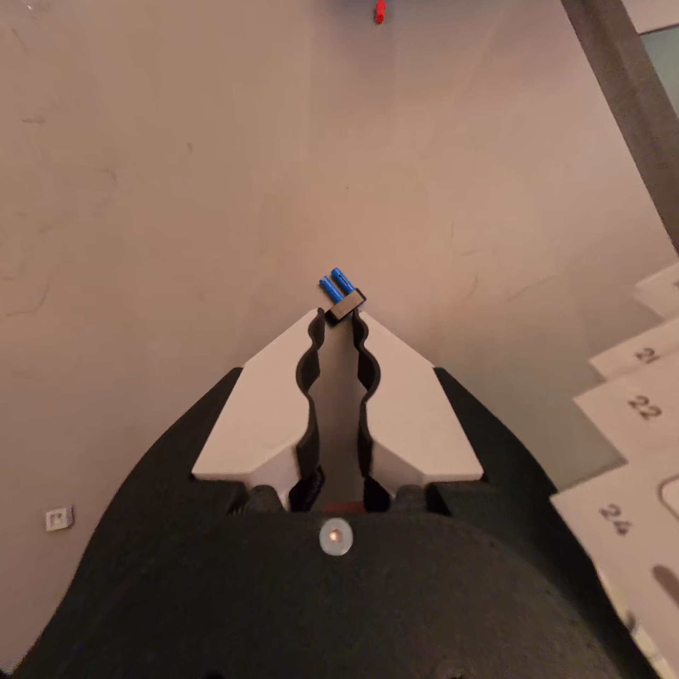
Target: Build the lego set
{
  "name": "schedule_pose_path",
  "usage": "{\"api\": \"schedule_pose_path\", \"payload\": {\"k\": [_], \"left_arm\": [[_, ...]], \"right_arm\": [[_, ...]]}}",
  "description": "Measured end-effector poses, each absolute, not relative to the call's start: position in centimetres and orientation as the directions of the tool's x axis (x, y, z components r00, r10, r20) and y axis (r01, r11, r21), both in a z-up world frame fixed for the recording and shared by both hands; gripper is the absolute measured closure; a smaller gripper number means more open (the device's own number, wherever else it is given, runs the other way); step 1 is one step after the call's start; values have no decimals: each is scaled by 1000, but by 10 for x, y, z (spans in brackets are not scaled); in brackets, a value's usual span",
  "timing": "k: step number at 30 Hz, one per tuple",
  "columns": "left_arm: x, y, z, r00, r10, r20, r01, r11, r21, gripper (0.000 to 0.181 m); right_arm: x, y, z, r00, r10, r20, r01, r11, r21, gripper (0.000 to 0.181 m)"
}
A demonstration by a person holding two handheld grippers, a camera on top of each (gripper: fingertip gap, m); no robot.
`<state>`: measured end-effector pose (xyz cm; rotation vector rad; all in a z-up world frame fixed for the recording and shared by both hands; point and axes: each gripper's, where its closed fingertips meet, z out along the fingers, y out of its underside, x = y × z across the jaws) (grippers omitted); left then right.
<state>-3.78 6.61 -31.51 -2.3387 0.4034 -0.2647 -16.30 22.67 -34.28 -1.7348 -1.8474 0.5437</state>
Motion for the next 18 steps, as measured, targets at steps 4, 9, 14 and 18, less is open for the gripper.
{"api": "schedule_pose_path", "payload": {"k": [4, 9, 14, 18], "left_arm": [[-37, 65, -315, 928, -366, 71, -214, -678, -703, 147], [-37, 64, -315, 924, -375, 74, -217, -675, -705, 147], [-34, 62, -314, 916, -394, 77, -225, -663, -714, 147], [-17, 65, -309, 897, -434, 84, -241, -640, -730, 145]], "right_arm": [[-169, 224, -343, -79, 986, 149, 771, 155, -617, 174], [-167, 204, -342, -191, 974, 123, 758, 226, -611, 175], [-139, 183, -330, -338, 931, 137, 705, 347, -619, 176], [-85, 165, -322, -521, 847, 106, 648, 473, -597, 176]]}}
